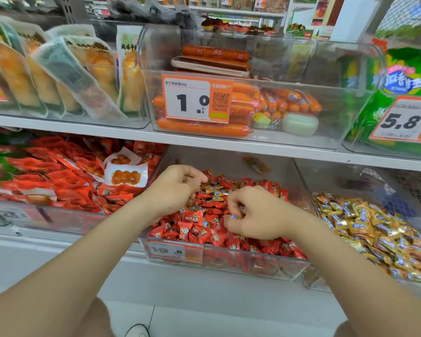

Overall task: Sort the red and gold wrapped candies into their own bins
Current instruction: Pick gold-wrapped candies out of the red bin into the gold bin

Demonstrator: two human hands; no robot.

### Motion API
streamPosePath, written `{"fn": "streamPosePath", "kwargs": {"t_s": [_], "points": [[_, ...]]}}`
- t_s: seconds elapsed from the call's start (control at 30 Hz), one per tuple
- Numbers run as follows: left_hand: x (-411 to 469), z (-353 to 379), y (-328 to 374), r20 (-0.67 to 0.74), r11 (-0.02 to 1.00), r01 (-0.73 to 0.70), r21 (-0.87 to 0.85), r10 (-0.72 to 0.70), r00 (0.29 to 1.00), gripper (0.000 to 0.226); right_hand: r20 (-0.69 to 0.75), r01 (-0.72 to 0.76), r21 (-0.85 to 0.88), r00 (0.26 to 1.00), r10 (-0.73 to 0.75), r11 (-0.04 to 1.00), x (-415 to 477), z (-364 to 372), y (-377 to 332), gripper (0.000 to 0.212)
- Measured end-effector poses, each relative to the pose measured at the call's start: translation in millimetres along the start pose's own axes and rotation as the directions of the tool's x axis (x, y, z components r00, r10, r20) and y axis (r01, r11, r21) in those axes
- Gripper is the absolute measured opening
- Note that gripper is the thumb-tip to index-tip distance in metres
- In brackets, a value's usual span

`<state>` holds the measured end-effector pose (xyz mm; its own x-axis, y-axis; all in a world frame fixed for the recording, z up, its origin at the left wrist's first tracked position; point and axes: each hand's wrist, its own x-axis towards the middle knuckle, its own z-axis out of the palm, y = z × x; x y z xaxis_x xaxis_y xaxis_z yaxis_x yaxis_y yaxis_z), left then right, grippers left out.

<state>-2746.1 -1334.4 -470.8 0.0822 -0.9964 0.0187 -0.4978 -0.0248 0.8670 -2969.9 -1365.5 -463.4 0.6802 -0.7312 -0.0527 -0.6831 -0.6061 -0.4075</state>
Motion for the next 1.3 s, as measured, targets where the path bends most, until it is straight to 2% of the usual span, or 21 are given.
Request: {"fn": "streamPosePath", "kwargs": {"t_s": [0.1, 0.13, 0.2, 0.23, 0.33, 0.37, 0.43, 0.5, 0.6, 0.67, 0.73, 0.83, 1.07, 1.17, 1.27, 1.3], "points": [[0, -2, -1, -0.009, 0.999, 0.039, -0.01, -0.04, 0.999, 0.027, -0.057, -0.038, 0.142, 0.997, 0.046, 0.989, -1, -3, 7, 0.011], [1, -2, -2, -0.014, 0.999, 0.044, -0.018, -0.044, 0.999, 0.028, -0.071, -0.036, 0.164, 0.996, 0.048, 0.986, 0, -2, 8, 0.022], [0, 0, 0, -0.045, 1.0, 0.018, -0.02, -0.019, 0.999, 0.026, -0.094, -0.009, 0.131, 0.995, 0.021, 0.991, 6, 0, 5, 0.037], [1, 1, 0, -0.062, 0.999, 0.0, -0.044, -0.003, 0.998, 0.023, -0.102, 0.008, 0.101, 0.995, 0.003, 0.995, 9, 1, 1, 0.037], [1, 1, 3, -0.105, 0.99, -0.05, -0.132, 0.037, 0.994, 0.018, -0.13, 0.038, 0.001, 0.991, -0.037, 0.999, 20, 10, -6, 0.02], [1, -1, 3, -0.135, 0.994, -0.081, -0.074, 0.071, 0.988, 0.017, -0.106, 0.046, -0.054, 0.993, -0.051, 0.997, 23, 14, -9, 0.019], [1, -6, 1, -0.168, 0.976, -0.143, 0.166, 0.171, 0.971, 0.015, -0.043, 0.048, -0.115, 0.998, -0.053, 0.992, 30, 23, -12, 0.029], [0, -9, -7, -0.104, 0.915, -0.151, 0.375, 0.203, 0.974, 0.014, -0.018, 0.058, -0.141, 0.998, -0.062, 0.988, 36, 25, -17, 0.033], [2, -7, -20, 0.146, 0.77, -0.138, 0.622, 0.059, 0.988, 0.026, -0.03, 0.066, -0.138, 0.997, -0.071, 0.988, 42, 27, -14, 0.025], [3, -6, -24, 0.264, 0.713, -0.168, 0.681, -0.025, 0.964, 0.027, -0.005, 0.052, -0.069, 0.999, -0.052, 0.996, 43, 27, -12, 0.019], [5, -5, -25, 0.286, 0.7, -0.173, 0.693, -0.047, 0.957, 0.032, -0.003, 0.025, -0.011, 1.0, -0.025, 1.0, 41, 25, -9, 0.016], [9, 0, -27, 0.313, 0.677, -0.209, 0.706, -0.034, 0.949, 0.048, -0.018, -0.05, 0.046, 0.999, 0.05, 0.998, 33, 15, -4, 0.027], [18, 10, -23, 0.327, 0.656, -0.227, 0.72, -0.032, 0.945, 0.049, -0.24, -0.101, 0.118, 0.963, 0.127, 0.988, 24, -1, 11, 0.042], [18, 11, -21, 0.347, 0.707, -0.244, 0.664, -0.002, 0.938, 0.031, -0.291, -0.107, 0.179, 0.944, 0.157, 0.978, 25, 4, 17, 0.041], [17, 10, -22, 0.359, 0.775, -0.255, 0.579, 0.038, 0.932, 0.009, -0.318, -0.108, 0.241, 0.93, 0.183, 0.965, 27, 7, 21, 0.019], [17, 9, -21, 0.339, 0.795, -0.243, 0.556, 0.051, 0.94, 0.005, -0.324, -0.1, 0.286, 0.926, 0.194, 0.953, 28, 7, 22, 0.018]]}}
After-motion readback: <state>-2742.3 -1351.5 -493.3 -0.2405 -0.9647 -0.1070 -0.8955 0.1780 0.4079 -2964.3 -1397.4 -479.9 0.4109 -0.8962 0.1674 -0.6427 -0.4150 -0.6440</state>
